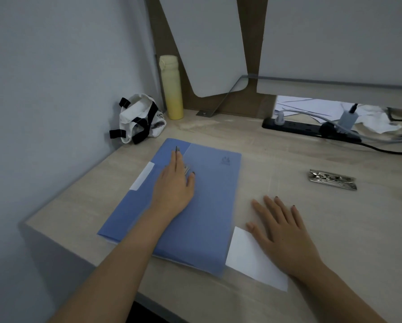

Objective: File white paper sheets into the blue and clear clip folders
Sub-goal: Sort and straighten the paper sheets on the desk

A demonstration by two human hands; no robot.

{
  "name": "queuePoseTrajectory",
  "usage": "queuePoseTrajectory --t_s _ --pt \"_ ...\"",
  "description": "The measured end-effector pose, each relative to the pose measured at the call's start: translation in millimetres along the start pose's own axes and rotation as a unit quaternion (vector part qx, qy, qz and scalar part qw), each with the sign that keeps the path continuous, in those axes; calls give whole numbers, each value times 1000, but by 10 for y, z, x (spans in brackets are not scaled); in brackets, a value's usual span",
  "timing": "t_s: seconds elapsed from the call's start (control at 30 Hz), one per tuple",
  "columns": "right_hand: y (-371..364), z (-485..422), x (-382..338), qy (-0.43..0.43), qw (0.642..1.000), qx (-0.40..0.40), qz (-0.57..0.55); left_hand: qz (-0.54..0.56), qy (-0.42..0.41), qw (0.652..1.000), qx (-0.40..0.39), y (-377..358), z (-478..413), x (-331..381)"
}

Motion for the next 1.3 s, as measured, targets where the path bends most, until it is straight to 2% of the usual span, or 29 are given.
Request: queuePoseTrajectory --t_s 0.13,0.43,0.5,0.6,0.67,0.77,0.87,1.0,1.2,1.3 --pt "26 -6 -14 1 1000 2 3 -138 -5 989 -58 -177 -168 -80" --pt "2 -28 3 10 1000 14 -15 -186 -13 981 -54 -85 -333 -8" --pt "23 -33 4 28 999 12 -34 -171 -20 984 -48 -125 -274 183" --pt "115 -66 152 24 997 -5 -79 -112 -75 989 -68 -419 -150 674" --pt "280 -110 397 -7 994 37 -103 -76 -106 986 -101 -697 -98 1000" --pt "540 -228 891 -76 987 116 -81 -60 -160 975 -141 -1074 -49 1458" --pt "603 -408 1227 -119 984 119 -61 -60 -199 965 -159 -1353 -26 1798" --pt "558 -572 1356 -102 986 119 -48 -57 -206 963 -164 -1604 -83 1989" --pt "596 -675 1374 -77 975 208 15 -85 -205 965 -144 -1763 -103 1954" --pt "580 -691 1388 -74 973 216 29 -82 -195 967 -145 -1795 -115 1943"
Point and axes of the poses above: each hand's wrist, its own z-axis away from the middle knuckle, its own y-axis out of the back of the hand, x = y × z, the point moved 9 cm from there along -z, towards the middle knuckle, and after that the axes turned 3 degrees about -x, right-handed, at the moved point
